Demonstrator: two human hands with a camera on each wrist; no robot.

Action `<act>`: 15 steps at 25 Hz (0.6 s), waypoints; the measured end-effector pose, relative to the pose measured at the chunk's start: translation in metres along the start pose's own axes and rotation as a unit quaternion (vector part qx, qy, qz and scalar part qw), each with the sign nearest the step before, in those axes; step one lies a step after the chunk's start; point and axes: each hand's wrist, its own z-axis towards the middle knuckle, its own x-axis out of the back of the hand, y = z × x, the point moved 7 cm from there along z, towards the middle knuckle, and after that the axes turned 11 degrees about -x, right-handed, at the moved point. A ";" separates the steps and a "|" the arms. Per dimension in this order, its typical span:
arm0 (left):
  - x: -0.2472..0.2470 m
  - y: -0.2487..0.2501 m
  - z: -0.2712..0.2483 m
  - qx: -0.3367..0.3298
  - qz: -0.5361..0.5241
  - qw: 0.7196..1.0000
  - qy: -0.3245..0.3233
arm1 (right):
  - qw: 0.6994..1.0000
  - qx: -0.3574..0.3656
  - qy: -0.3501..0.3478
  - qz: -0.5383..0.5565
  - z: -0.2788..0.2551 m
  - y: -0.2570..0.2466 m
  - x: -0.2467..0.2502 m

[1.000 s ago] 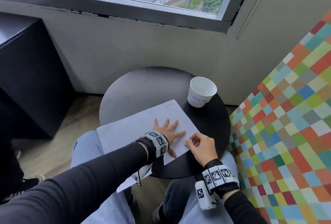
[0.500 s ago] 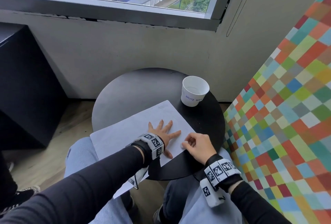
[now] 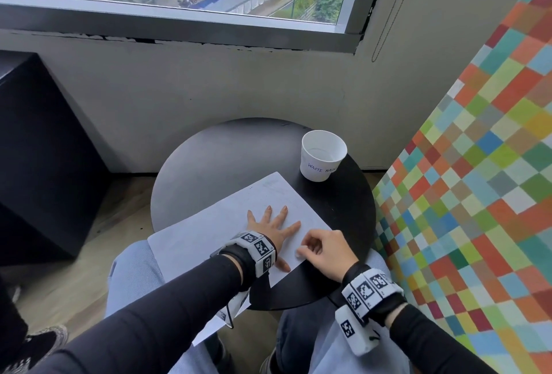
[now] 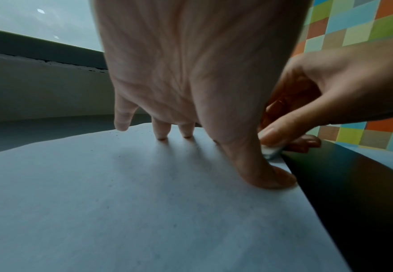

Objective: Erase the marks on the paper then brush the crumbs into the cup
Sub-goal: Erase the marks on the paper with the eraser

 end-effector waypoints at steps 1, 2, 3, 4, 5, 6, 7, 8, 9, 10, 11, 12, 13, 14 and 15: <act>0.000 0.000 0.001 -0.001 0.001 1.000 0.000 | 1.000 -0.011 0.019 0.007 0.004 0.002 0.005; 0.000 0.000 0.001 -0.001 0.000 1.000 -0.001 | 0.999 -0.025 0.043 0.019 0.008 0.006 0.011; -0.001 0.000 0.001 0.000 -0.001 1.000 -0.001 | 0.998 -0.031 0.052 0.026 0.009 0.007 0.013; -0.001 0.000 0.001 0.001 -0.002 1.000 0.000 | 0.999 -0.020 0.036 0.017 0.009 0.004 0.010; -0.002 0.000 0.001 0.001 -0.004 1.000 0.001 | 1.000 -0.005 0.001 -0.001 0.006 -0.001 0.002; -0.002 -0.001 0.000 0.000 -0.005 1.000 0.000 | 1.000 0.005 -0.025 -0.015 0.005 -0.004 -0.004; -0.002 -0.001 0.000 -0.001 -0.005 1.000 0.001 | 1.000 0.002 -0.022 -0.017 0.007 -0.004 -0.004; -0.002 -0.001 0.001 -0.003 -0.006 1.000 0.001 | 1.000 -0.011 0.008 -0.007 0.011 0.000 0.003; -0.001 -0.002 0.001 -0.005 -0.007 1.000 0.001 | 0.999 -0.026 0.042 0.010 0.014 0.003 0.009; -0.001 -0.001 0.000 -0.006 -0.010 1.000 0.001 | 0.998 -0.030 0.051 0.018 0.015 0.004 0.012; -0.002 -0.001 0.000 -0.005 -0.012 1.000 0.001 | 0.999 -0.017 0.030 0.010 0.013 0.001 0.007; -0.002 -0.002 0.000 -0.006 -0.010 1.000 0.002 | 1.000 0.000 -0.004 -0.006 0.010 -0.003 -0.001; -0.002 -0.002 0.000 -0.005 -0.009 1.000 0.005 | 0.999 0.010 -0.029 -0.018 0.008 -0.006 -0.008; -0.002 -0.003 -0.001 -0.004 -0.007 1.000 0.008 | 0.999 0.006 -0.025 -0.020 0.009 -0.005 -0.008; -0.002 -0.004 -0.001 -0.003 -0.008 1.000 0.014 | 1.000 -0.007 0.002 -0.009 0.012 -0.003 -0.002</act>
